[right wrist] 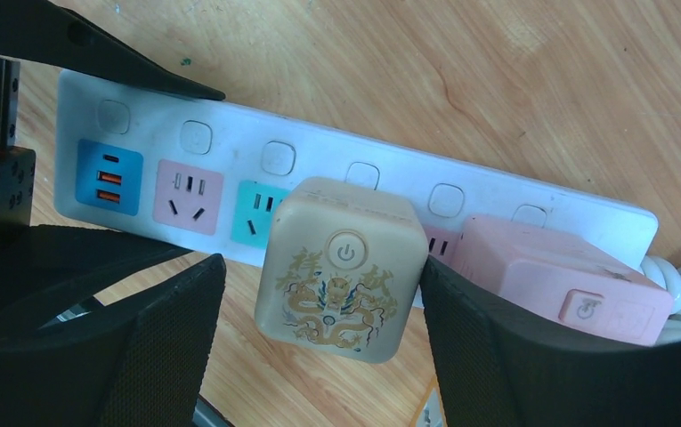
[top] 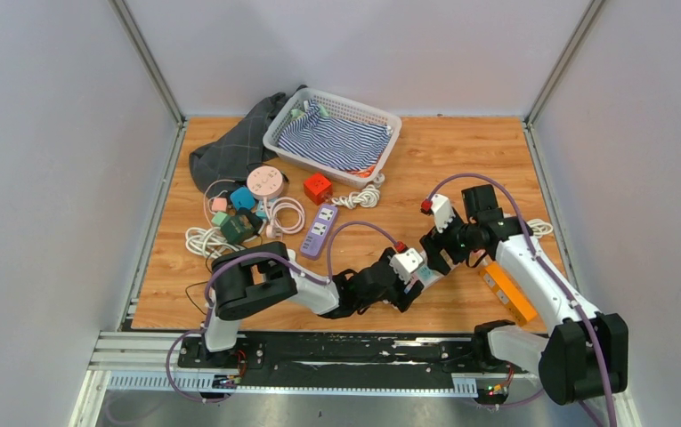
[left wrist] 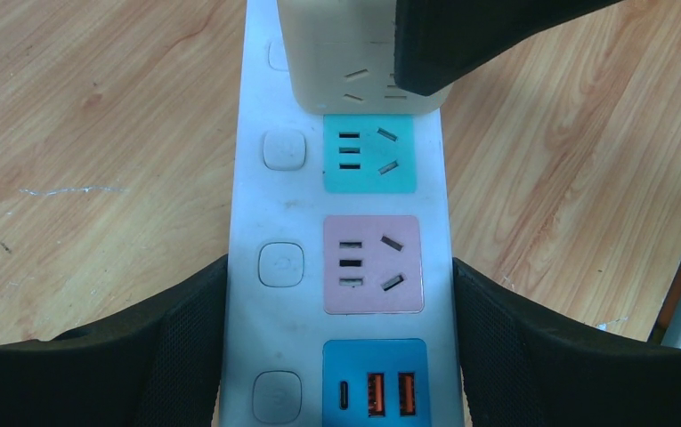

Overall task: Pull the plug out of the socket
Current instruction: Remove the plug from the socket.

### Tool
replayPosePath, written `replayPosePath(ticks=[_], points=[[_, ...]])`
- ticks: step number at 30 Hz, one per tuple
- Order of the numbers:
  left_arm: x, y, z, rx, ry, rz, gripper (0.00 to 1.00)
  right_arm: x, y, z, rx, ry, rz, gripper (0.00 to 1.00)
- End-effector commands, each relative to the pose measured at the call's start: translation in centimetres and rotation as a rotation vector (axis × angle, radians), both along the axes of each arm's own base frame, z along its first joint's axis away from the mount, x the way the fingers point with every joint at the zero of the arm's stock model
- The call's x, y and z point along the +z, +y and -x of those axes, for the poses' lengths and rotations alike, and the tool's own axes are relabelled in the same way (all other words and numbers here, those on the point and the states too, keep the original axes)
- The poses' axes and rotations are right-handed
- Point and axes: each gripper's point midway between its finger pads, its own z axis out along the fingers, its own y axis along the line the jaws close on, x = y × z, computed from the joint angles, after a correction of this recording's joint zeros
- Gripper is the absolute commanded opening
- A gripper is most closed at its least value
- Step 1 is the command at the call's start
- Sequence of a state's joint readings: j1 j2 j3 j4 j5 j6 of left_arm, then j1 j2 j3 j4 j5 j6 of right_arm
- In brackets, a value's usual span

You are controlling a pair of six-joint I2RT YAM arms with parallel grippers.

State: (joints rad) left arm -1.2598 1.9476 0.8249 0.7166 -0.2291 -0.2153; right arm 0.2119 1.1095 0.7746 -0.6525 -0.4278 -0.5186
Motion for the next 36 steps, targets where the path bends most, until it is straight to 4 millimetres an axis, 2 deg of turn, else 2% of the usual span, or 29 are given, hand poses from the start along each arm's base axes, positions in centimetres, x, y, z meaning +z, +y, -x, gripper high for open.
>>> replayPosePath(ticks=[1,3,7,10,18,21,25,30,33,36], points=[[-2.5,0.8,0.6,0.015,0.053,-0.049,0.0,-1.0,-0.1,0.8,0.001,0.029,0.031,0.79],[-2.4,1.0,0.5,0.025,0.053,-0.047,0.0,-1.1,-0.2,0.8,-0.001,0.028,0.035,0.76],[-2.3,1.1,0.5,0.03,0.058,-0.042,0.0,-1.4,-0.3,0.9,0.002,0.034,0.039,0.62],[-2.4,1.2,0.5,0.03,0.059,-0.044,0.0,-1.5,-0.1,1.0,0.014,0.041,0.038,0.45],[-2.5,1.2,0.6,0.027,0.063,-0.046,0.0,-1.0,2.4,3.1,0.169,0.075,-0.031,0.16],[-2.7,1.3,0.7,0.025,0.068,-0.048,0.0,-1.1,2.6,3.4,0.192,0.081,-0.032,0.12],[-2.6,1.3,0.8,0.025,0.069,-0.046,0.0,-1.3,1.2,1.8,0.106,0.054,0.052,0.1],[-2.7,1.6,0.7,0.034,0.071,-0.047,0.0,-0.7,-0.5,0.2,0.013,0.009,0.099,0.0],[-2.6,1.6,0.7,0.036,0.07,-0.046,0.0,-0.8,-0.3,0.6,0.03,0.017,0.081,0.0],[-2.6,1.6,0.7,0.038,0.07,-0.046,0.0,-0.9,1.7,2.6,0.142,0.08,-0.003,0.0]])
